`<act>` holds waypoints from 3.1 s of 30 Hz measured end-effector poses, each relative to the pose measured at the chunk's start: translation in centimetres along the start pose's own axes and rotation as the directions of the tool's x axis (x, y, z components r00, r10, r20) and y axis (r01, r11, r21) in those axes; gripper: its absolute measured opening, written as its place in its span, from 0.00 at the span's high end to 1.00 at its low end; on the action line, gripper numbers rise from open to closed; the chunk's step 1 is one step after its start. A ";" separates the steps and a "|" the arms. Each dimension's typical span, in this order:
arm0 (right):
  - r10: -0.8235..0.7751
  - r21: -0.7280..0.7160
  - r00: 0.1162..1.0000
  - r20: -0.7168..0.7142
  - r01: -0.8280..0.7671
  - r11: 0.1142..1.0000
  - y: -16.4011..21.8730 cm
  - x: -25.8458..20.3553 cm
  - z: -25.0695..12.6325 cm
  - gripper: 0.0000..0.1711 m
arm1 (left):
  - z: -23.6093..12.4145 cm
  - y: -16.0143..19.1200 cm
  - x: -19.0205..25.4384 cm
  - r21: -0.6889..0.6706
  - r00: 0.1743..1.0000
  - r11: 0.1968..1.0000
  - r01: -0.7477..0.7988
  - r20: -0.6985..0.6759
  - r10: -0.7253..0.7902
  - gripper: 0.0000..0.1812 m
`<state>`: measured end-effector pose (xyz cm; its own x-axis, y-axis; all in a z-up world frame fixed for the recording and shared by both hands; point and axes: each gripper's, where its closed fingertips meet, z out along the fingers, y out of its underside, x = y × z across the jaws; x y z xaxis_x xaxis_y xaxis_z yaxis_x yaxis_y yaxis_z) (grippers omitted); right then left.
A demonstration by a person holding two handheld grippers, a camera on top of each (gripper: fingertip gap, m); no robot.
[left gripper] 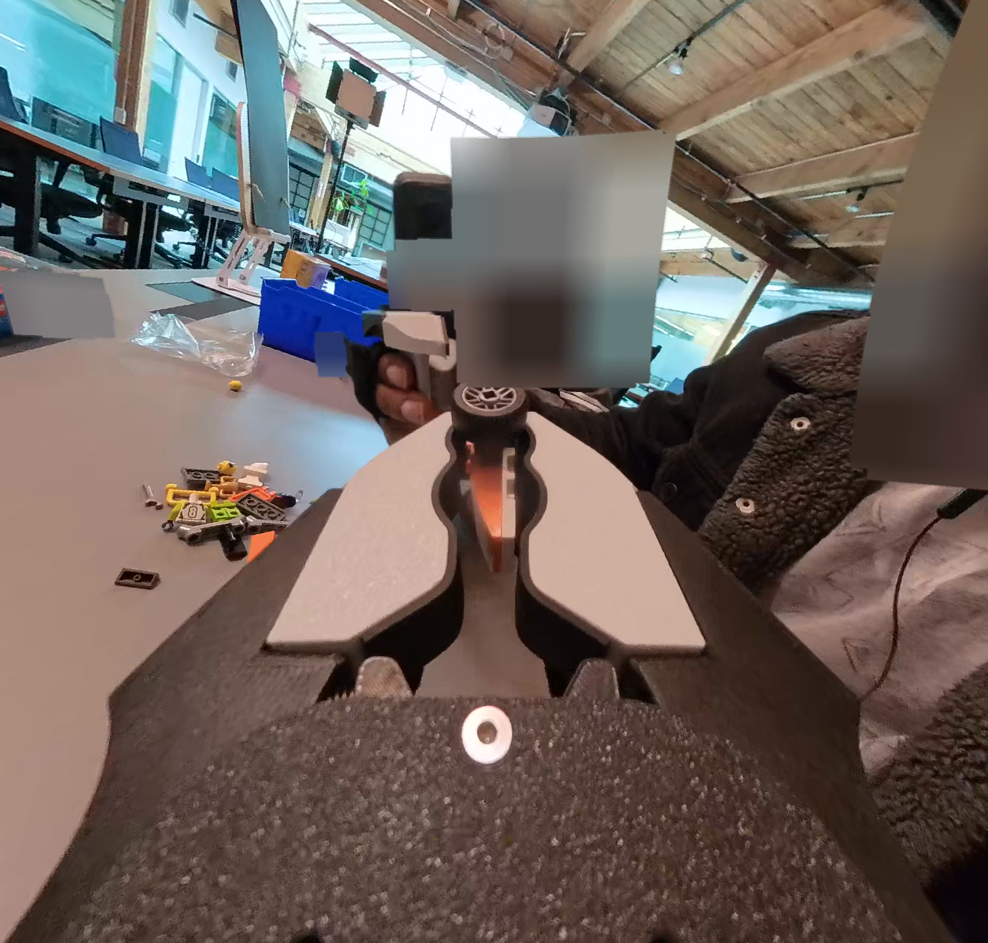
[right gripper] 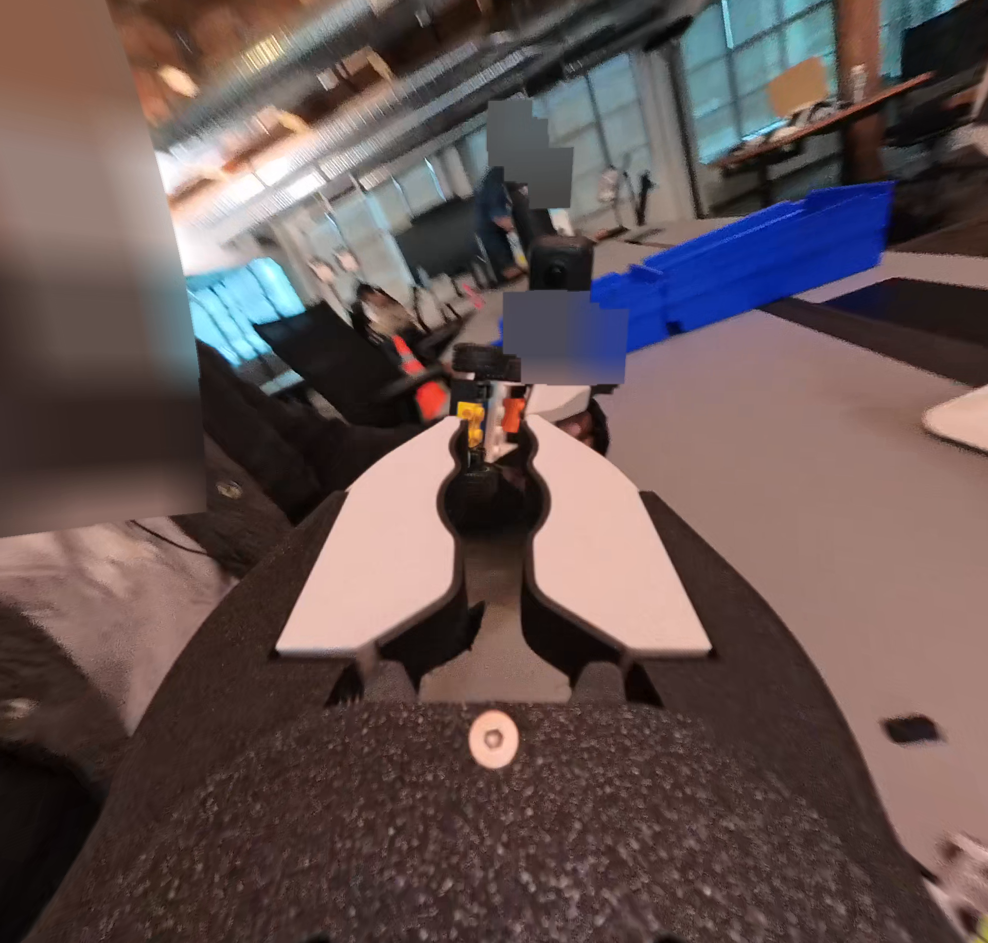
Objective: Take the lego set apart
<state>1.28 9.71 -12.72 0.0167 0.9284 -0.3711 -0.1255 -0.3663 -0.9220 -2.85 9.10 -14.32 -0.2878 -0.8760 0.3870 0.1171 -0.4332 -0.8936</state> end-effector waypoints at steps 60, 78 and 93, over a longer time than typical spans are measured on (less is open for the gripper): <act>-0.962 -0.558 0.187 -0.197 0.786 0.267 1.9 -1.2 1.9 0.92 | -1.0 -1.5 -0.4 0.046 0.983 0.987 -0.156 0.100 0.151 0.79; -0.919 -0.720 -0.389 -0.055 0.654 -0.234 1.8 1.3 0.7 0.93 | 1.4 -0.9 -1.2 0.146 0.895 0.883 0.446 -0.091 -0.437 0.71; -0.973 -0.677 -0.062 -0.221 0.728 0.107 3.0 3.6 0.1 0.88 | -0.3 -0.5 -5.0 0.239 0.907 0.903 0.356 0.144 -0.395 0.85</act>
<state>0.89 11.95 -16.78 0.3399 0.2857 0.8960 0.6706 0.5943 -0.4439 -1.72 13.73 -15.83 -0.1706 -0.6539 0.7370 0.2308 -0.7537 -0.6153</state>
